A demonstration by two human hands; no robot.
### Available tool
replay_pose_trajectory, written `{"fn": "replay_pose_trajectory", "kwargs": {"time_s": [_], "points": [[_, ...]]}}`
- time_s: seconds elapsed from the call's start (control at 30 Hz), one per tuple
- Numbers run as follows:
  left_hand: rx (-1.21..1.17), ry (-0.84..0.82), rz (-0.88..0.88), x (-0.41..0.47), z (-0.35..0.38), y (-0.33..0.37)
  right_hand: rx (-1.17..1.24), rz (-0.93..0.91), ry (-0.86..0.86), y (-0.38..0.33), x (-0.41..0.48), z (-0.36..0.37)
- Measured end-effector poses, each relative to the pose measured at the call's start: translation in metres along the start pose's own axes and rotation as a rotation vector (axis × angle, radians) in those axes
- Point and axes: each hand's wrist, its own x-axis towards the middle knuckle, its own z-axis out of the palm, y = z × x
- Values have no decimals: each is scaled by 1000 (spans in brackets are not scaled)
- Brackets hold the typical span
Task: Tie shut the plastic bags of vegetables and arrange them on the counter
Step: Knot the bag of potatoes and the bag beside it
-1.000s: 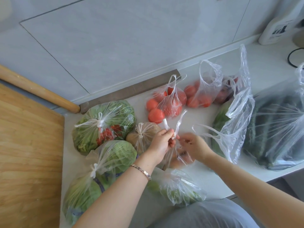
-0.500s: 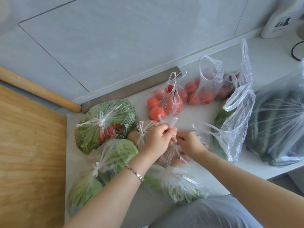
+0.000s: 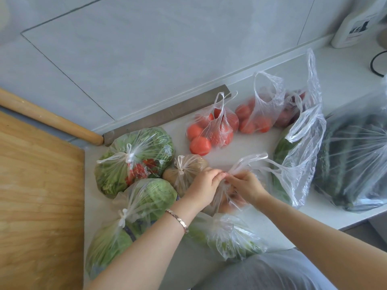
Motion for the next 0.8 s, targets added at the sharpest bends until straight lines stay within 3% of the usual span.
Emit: {"fn": "replay_pose_trajectory", "kwargs": {"time_s": [0.13, 0.33, 0.5, 0.63, 0.7, 0.8], "points": [[-73, 146, -19, 2, 4, -2, 132, -14, 127, 4, 3, 2], [8, 168, 6, -2, 13, -5, 158, 49, 190, 9, 9, 7], [-123, 111, -156, 1, 13, -2, 29, 64, 285, -1, 14, 6], [-315, 86, -351, 5, 10, 2, -38, -89, 160, -5, 2, 4], [-392, 75, -423, 6, 8, 2, -218, -209, 108, 0, -4, 4], [-396, 62, -414, 6, 8, 3, -480, -455, 179, 11, -5, 3]]}}
